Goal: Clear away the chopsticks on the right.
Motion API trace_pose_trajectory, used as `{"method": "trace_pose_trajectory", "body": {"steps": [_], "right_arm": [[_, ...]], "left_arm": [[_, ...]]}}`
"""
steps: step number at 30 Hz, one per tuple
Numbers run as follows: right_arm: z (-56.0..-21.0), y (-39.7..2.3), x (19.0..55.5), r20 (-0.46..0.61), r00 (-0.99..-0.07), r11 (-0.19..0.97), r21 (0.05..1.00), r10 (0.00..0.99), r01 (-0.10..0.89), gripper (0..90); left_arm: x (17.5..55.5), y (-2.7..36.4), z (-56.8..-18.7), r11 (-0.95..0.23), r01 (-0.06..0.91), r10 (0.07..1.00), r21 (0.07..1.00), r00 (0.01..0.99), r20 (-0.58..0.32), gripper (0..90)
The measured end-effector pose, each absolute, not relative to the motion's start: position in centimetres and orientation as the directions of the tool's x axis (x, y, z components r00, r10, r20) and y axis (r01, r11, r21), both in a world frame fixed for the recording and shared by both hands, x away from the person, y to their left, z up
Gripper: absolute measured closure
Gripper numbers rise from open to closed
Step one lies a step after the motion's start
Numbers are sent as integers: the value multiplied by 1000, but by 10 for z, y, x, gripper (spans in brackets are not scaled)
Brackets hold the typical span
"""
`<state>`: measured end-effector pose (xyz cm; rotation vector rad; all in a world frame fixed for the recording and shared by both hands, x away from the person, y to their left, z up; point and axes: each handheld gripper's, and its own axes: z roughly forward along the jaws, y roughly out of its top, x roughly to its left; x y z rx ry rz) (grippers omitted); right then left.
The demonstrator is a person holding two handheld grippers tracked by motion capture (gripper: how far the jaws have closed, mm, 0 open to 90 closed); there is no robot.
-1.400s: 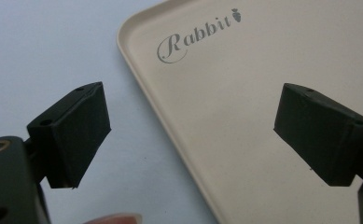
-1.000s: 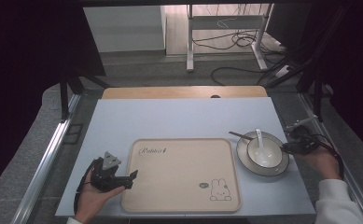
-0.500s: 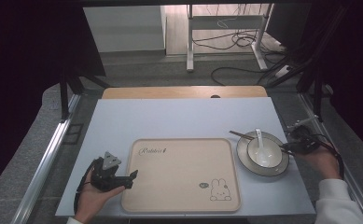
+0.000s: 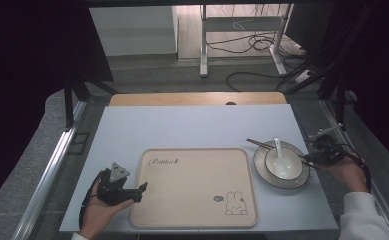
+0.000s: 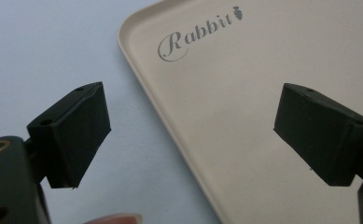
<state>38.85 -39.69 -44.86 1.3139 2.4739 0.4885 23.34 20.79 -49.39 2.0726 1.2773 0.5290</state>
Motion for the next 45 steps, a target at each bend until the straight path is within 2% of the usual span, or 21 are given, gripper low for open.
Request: {"method": "trace_pose_trajectory", "body": {"steps": [2, 3, 4, 6, 10, 16, 19, 27, 28, 34, 45], "right_arm": [[-442, -401, 387, -98, -542, 523, 449, 835, 724, 800], [-438, -403, 387, -101, -544, 524, 460, 833, 717, 721], [-433, -409, 386, -116, -548, 532, 468, 829, 706, 579], [-431, -416, 386, -144, -538, 536, 468, 831, 703, 518], [-433, -422, 388, -160, -548, 555, 448, 821, 701, 489], [-444, -425, 392, -152, -609, 612, 397, 779, 684, 521], [-450, -424, 396, -152, -630, 636, 364, 762, 681, 577], [-457, -421, 401, -135, -657, 659, 325, 742, 678, 661], [-459, -420, 402, -133, -663, 665, 318, 737, 675, 694], [-460, -421, 402, -130, -686, 687, 307, 716, 658, 761], [-460, -420, 401, -118, -710, 706, 306, 694, 639, 825]], "left_arm": [[233, 208, -494, -324, 637, 894, 699, 447, 8, 107], [233, 208, -494, -320, 636, 896, 702, 445, 6, 107], [233, 208, -494, -321, 636, 896, 702, 445, 7, 107], [233, 208, -494, -322, 636, 897, 701, 443, 9, 107], [233, 208, -494, -322, 638, 897, 700, 442, 9, 108], [233, 208, -495, -318, 640, 898, 699, 439, 6, 108], [233, 209, -495, -318, 641, 899, 699, 439, 6, 108], [233, 212, -495, -312, 646, 901, 697, 434, 1, 108], [233, 212, -495, -315, 645, 900, 696, 436, 3, 108], [233, 212, -495, -318, 645, 898, 695, 439, 4, 107], [233, 212, -495, -317, 646, 898, 695, 439, 2, 107]]}}
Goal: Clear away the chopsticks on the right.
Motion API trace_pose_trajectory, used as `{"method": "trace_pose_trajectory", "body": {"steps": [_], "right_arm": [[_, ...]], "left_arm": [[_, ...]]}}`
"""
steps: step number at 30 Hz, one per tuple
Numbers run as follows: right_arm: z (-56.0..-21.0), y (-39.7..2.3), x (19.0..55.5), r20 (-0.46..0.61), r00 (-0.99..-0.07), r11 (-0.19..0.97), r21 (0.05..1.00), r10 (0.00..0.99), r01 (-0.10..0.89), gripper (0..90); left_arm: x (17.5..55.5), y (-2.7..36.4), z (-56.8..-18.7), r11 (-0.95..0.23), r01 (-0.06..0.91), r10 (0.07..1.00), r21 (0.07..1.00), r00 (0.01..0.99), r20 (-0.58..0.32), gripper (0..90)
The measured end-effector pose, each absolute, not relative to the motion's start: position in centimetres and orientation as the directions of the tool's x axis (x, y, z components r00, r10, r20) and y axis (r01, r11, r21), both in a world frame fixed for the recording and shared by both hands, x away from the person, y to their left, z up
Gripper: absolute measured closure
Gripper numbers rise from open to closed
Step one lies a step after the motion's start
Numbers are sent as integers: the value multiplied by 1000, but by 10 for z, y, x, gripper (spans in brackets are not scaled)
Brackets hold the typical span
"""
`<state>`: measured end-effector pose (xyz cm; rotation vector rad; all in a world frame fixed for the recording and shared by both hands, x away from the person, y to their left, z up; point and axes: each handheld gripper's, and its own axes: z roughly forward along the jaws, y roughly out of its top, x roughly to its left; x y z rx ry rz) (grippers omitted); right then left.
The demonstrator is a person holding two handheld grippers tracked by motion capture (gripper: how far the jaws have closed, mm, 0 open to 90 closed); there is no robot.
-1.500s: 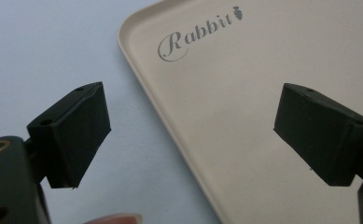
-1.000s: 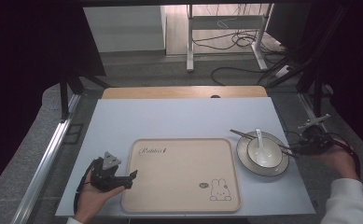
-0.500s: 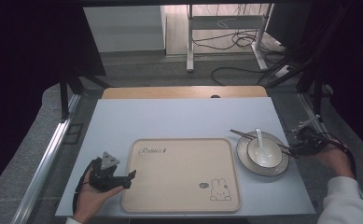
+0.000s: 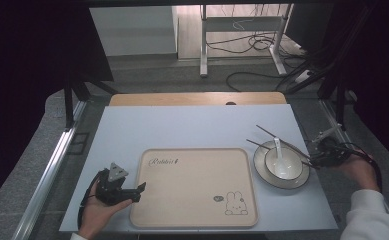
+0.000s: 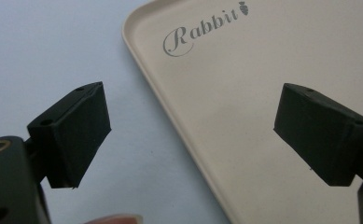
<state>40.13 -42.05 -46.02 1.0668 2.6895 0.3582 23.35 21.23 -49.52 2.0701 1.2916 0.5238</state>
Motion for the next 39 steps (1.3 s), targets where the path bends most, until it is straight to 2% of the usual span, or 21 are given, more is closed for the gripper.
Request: {"method": "trace_pose_trajectory", "body": {"steps": [8, 21, 39], "right_arm": [[-454, -421, 399, -103, -683, 674, 321, 723, 665, 831], [-416, -408, 382, -56, -598, 544, 490, 800, 682, 833], [-386, -360, 357, 17, -625, 501, 581, 781, 642, 831]], "left_arm": [[233, 213, -495, -311, 643, 900, 699, 436, -1, 107], [233, 213, -494, -315, 641, 899, 700, 438, 3, 107], [233, 214, -494, -313, 640, 899, 702, 437, 2, 107]]}}
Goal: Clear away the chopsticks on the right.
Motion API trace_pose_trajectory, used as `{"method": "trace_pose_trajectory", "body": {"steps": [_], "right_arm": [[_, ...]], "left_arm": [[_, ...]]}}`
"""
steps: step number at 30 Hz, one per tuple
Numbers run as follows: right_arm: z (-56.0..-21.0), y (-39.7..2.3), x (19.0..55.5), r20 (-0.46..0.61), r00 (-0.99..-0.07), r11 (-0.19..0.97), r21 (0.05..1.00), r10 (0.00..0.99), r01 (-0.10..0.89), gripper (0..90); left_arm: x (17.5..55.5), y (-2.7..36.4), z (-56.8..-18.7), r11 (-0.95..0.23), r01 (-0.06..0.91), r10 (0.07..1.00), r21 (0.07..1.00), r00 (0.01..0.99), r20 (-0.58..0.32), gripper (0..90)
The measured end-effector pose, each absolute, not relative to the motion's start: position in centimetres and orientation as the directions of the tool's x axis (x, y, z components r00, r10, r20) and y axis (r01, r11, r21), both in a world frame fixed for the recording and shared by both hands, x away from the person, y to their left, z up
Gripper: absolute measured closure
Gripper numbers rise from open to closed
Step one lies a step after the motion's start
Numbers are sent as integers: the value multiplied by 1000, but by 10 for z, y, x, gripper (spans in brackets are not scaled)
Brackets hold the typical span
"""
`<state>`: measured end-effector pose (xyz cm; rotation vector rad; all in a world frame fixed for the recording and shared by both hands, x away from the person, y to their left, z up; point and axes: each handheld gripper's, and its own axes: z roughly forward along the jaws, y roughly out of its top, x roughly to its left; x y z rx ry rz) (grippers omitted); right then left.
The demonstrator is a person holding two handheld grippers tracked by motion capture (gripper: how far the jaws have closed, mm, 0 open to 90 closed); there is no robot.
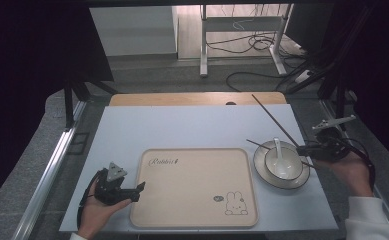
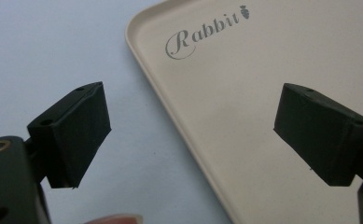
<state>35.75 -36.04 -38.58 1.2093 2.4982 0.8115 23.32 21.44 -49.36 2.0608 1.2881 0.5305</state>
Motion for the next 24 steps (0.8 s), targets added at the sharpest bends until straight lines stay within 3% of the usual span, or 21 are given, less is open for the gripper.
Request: {"method": "trace_pose_trajectory", "body": {"steps": [9, 24], "right_arm": [[-384, -330, 344, 17, -678, 548, 575, 735, 608, 831], [-412, -261, 314, 21, -777, 672, 489, 629, 557, 829]], "left_arm": [[233, 214, -494, -313, 641, 900, 701, 437, 2, 108], [232, 214, -493, -304, 638, 901, 708, 434, -3, 107]]}}
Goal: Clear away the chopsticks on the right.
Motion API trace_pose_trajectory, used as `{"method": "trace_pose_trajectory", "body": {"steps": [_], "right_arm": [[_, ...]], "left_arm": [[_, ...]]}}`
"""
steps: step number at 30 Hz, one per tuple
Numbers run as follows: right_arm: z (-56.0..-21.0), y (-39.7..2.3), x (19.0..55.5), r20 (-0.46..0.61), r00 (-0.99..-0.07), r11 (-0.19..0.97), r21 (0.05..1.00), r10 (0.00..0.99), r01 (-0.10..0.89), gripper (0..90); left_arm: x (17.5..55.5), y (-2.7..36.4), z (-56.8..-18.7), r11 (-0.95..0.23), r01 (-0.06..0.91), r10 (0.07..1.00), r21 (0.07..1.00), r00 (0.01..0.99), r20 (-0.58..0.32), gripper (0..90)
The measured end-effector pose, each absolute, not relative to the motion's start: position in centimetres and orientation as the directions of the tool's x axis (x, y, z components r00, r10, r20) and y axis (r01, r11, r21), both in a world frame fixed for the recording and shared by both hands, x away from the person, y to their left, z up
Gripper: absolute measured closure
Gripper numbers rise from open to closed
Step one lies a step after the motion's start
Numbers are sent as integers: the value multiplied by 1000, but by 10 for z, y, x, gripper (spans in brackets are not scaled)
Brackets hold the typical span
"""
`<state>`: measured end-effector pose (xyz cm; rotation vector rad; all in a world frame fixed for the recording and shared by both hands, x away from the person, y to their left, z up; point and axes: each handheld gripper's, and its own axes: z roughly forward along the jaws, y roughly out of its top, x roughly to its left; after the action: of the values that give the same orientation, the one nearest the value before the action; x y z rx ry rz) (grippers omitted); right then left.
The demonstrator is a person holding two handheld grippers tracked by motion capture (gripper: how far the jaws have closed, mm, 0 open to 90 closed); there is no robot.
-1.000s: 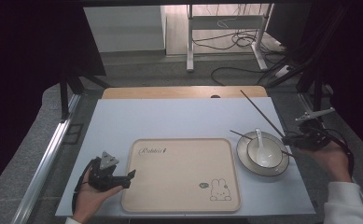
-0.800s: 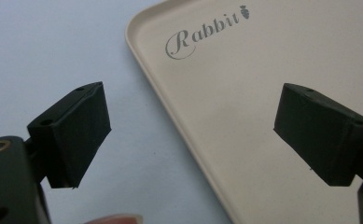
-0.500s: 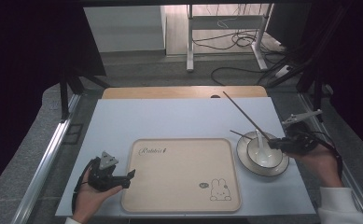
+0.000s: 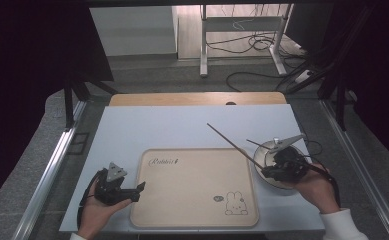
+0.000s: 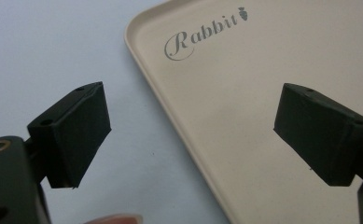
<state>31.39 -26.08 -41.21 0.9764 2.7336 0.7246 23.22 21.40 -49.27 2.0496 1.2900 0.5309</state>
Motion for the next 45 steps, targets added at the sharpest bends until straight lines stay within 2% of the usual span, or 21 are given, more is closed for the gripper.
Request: {"method": "trace_pose_trajectory", "body": {"steps": [5, 19, 29, 32, 33, 37, 38, 39, 40, 45], "right_arm": [[-421, -245, 308, 18, -792, 699, 458, 611, 549, 829], [-472, -201, 303, 17, -824, 784, 297, 566, 545, 828], [-479, -192, 301, -21, -841, 814, 269, 540, 515, 821], [-474, -190, 298, -51, -852, 822, 296, 522, 486, 651], [-474, -190, 298, -51, -852, 822, 296, 522, 486, 651], [-452, -195, 294, -97, -849, 796, 417, 519, 439, 494], [-438, -203, 296, -114, -838, 769, 478, 533, 424, 453], [-438, -203, 296, -114, -838, 769, 478, 533, 424, 453], [-424, -214, 297, -107, -826, 735, 529, 553, 424, 426], [-402, -245, 302, -103, -794, 679, 592, 599, 435, 403]], "left_arm": [[232, 215, -492, -309, 638, 901, 705, 435, 1, 108], [232, 215, -493, -312, 641, 900, 702, 435, 3, 108], [232, 214, -494, -312, 640, 901, 702, 435, 4, 108], [232, 214, -494, -322, 641, 898, 697, 440, 9, 108], [232, 214, -494, -322, 641, 898, 697, 440, 9, 108], [232, 216, -494, -318, 642, 900, 698, 436, 9, 107], [232, 216, -494, -318, 642, 900, 698, 436, 8, 108], [232, 216, -494, -318, 642, 900, 698, 436, 8, 108], [232, 216, -494, -315, 641, 901, 700, 434, 8, 108], [232, 216, -494, -315, 639, 900, 701, 435, 8, 108]]}}
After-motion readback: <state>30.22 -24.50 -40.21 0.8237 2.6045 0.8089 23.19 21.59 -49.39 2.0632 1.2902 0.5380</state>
